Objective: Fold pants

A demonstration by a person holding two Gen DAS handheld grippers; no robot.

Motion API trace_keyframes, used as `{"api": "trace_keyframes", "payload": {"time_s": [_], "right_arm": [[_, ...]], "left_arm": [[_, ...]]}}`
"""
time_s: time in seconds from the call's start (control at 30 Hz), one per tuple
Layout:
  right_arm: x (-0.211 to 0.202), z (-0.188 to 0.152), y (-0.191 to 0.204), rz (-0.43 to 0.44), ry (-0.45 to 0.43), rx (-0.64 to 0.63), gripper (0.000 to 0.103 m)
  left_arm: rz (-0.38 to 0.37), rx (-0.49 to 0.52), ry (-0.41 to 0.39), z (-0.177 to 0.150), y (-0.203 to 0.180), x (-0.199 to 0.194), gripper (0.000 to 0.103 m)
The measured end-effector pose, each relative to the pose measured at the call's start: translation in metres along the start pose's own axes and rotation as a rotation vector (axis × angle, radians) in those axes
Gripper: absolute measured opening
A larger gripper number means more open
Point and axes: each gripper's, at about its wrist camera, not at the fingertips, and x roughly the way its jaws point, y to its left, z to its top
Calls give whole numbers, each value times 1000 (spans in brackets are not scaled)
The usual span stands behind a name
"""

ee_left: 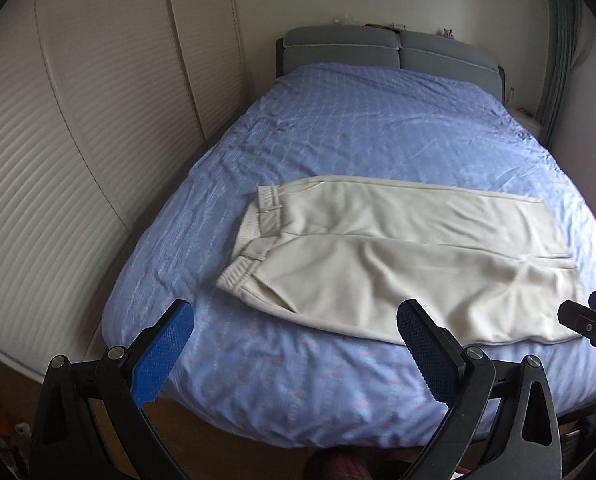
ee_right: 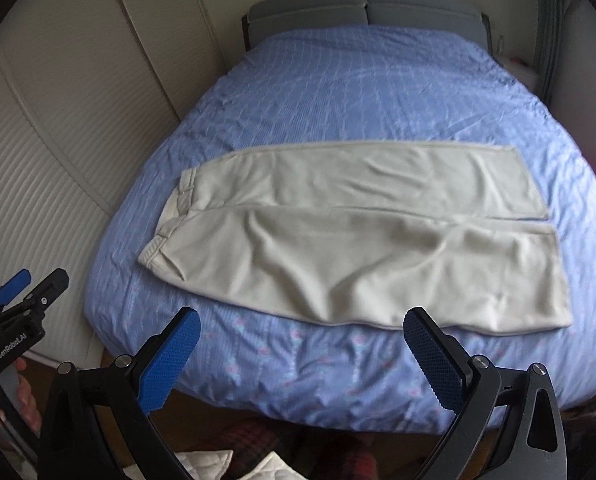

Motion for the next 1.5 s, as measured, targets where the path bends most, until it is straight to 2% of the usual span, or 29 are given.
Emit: {"api": "trace_keyframes", "payload": {"time_s": [0.23, 0.37, 0.4, 0.47, 0.6, 0.7, 0.83, 1.0, 1.07, 1.1, 1.13, 1.17, 1.3, 1.33, 1.4, 1.47, 1.5], "right_arm": [[107, 2, 28, -23, 143, 48, 103], [173, -13, 20, -34, 274, 138, 98], [187, -17, 16, -52, 304, 167, 97], [208, -25, 5, -80, 345, 220, 95], [234, -37, -14, -104, 400, 305, 92], [242, -41, -25, -141, 405, 338, 90], [238, -48, -42, -160, 385, 428, 90], [238, -62, -60, -174, 389, 480, 90], [242, -69, -67, -159, 392, 527, 87], [244, -72, -71, -159, 390, 547, 85], [247, -74, -76, -161, 389, 568, 83], [250, -76, -80, -165, 389, 586, 80], [257, -76, -102, -161, 363, 682, 73], [259, -75, -103, -157, 360, 702, 68], [263, -71, -108, -154, 362, 727, 52], [257, -64, -110, -138, 356, 750, 20], [252, -60, -110, -119, 348, 761, 17]], "left_arm": [[-78, 60, 168, -3, 37, 111, 103], [-93, 74, 290, -15, 40, 173, 103], [-91, 80, 344, -20, 39, 194, 103], [-82, 66, 399, -27, 40, 221, 102], [-109, -51, 493, -39, 47, 267, 102], [-144, -134, 571, -50, 49, 292, 102], [-187, -116, 615, -60, 36, 305, 96], [-249, -68, 618, -63, 17, 306, 83], [-280, -60, 622, -62, 11, 307, 60], [-300, -52, 621, -61, 7, 305, 53], [-309, -46, 621, -60, 5, 303, 36], [-313, -38, 616, -57, 2, 299, 24], [-356, 6, 536, -37, -1, 263, 19], [-365, 33, 505, -31, -4, 251, 18], [-377, 86, 440, -18, -8, 224, 18], [-374, 115, 399, -13, -13, 212, 17], [-374, 118, 383, -6, -12, 211, 17]]}}
